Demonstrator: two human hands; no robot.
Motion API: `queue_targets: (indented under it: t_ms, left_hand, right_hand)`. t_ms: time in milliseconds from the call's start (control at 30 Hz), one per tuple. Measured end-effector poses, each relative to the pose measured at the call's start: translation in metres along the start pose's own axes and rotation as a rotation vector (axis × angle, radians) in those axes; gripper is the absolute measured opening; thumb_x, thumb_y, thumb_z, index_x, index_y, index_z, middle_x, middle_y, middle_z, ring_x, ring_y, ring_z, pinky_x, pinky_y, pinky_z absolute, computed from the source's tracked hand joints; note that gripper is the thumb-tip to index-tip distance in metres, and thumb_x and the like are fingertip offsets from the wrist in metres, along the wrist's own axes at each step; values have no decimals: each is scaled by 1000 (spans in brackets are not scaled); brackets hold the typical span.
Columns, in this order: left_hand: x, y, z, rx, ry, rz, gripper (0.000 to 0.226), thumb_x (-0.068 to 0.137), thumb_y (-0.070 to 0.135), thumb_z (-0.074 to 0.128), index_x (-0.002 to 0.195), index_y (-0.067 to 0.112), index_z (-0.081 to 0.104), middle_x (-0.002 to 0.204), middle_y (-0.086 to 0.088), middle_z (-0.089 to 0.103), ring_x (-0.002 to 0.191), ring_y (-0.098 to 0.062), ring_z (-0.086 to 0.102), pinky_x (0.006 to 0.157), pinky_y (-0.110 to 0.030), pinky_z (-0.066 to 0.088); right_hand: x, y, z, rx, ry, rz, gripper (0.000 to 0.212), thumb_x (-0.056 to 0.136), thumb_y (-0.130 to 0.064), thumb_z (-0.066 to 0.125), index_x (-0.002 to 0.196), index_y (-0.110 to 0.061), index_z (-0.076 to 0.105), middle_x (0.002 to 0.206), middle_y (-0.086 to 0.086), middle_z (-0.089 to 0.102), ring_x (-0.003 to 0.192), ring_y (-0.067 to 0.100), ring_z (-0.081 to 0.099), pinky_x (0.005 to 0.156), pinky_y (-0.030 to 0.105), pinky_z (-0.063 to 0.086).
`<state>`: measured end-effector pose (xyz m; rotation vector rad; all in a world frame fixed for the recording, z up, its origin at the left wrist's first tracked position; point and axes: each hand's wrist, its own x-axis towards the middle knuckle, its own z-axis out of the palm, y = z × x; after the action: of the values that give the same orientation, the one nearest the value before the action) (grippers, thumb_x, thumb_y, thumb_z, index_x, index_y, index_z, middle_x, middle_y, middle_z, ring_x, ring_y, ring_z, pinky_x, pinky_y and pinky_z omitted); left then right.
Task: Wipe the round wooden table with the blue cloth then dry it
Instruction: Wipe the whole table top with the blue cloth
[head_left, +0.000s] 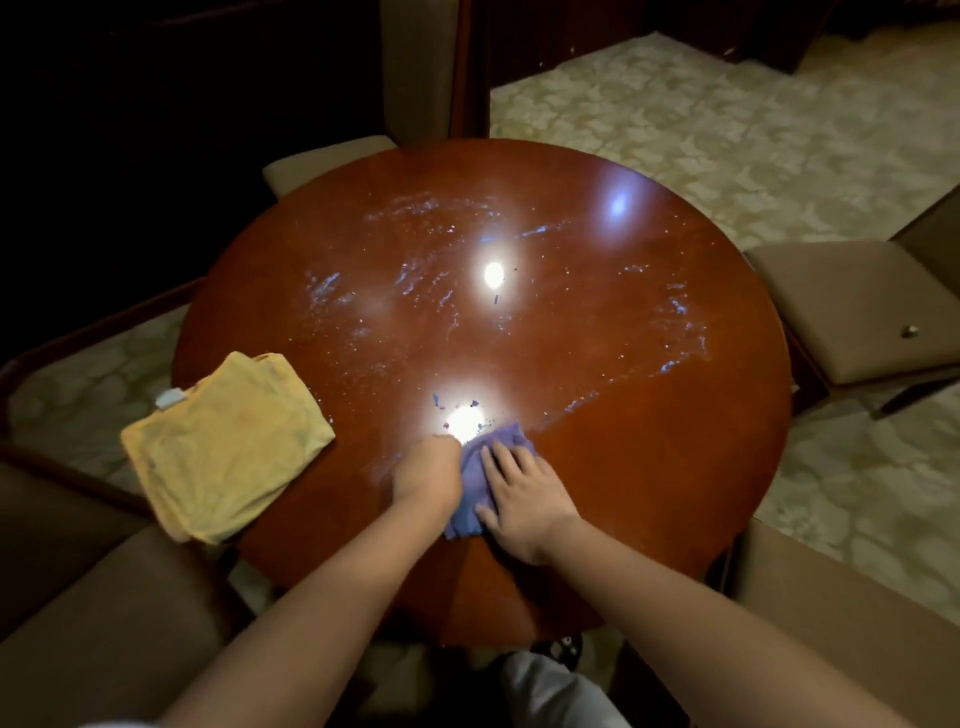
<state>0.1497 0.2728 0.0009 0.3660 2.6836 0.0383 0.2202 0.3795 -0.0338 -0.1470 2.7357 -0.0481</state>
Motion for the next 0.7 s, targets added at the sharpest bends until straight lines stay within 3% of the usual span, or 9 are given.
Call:
queue_targets:
  t_ms: [67,133,200,233,267,333,533,600,700]
  left_hand:
    - [-14,-1,10,31,-38,27,27,97,9,42,114,9,63,118,-12,63,113,-29,60,90,-36,49]
    - [-18,-1,12,29,-67,39,27,97,10,42,113,9,63,118,-12,64,112,-29,61,89,-36,49]
    - [-9,3,5,8,-36,24,29,100,15,39,116,9,63,118,-13,64,111,-29,61,88,-35,49]
    - [-4,7,-1,-17,-9,12,31,101,17,37,118,8,62,119,-13,63,112,-29,61,88,-34,49]
    - [-1,10,-5,-40,9,-2,33,102,17,36,120,7,61,121,-14,62,114,-29,59,89,-34,48]
    - [1,14,-9,-55,17,-11,33,100,13,35,121,5,60,124,-15,60,117,-29,57,91,-32,46]
    - [-12,35,8,2,-58,137,28,97,7,42,115,7,63,117,-12,65,110,-28,62,89,-33,49]
    - [-12,48,8,-12,-38,172,29,96,5,41,116,6,63,117,-12,65,109,-27,63,88,-33,49]
    - [-2,55,8,-61,-14,123,29,97,6,41,118,6,61,118,-12,64,110,-28,62,88,-34,49]
  right_hand:
    - [-19,-2,15,63,-19,-11,82,83,-56,15,135,-4,52,139,14,51,124,29,54,99,37,45]
    - [-22,0,19,84,33,13,71,82,-57,30,118,-9,68,121,8,66,104,25,67,82,36,55]
    - [-7,5,11,117,78,21,70,90,-54,31,137,-5,51,142,11,49,125,28,53,99,35,45]
    - [5,7,4,85,60,0,71,95,-52,29,149,-5,28,156,11,26,141,29,31,112,35,28]
    - [15,9,-1,53,19,4,72,98,-51,26,153,-8,7,161,8,4,147,26,9,117,37,12]
    - [24,10,-4,91,-23,36,72,99,-52,20,152,-13,-11,160,4,-14,147,20,-12,118,36,-1]
    - [-31,27,31,128,-7,22,105,49,-78,-39,136,-20,-28,153,-1,-27,133,15,-33,109,27,-18]
    - [-27,41,29,145,-2,60,109,49,-79,-38,140,-19,-27,152,-2,-28,134,13,-33,110,26,-17]
    - [-9,56,10,78,-21,82,91,79,-71,-10,149,-13,-19,151,-1,-28,141,14,-25,114,29,-12]
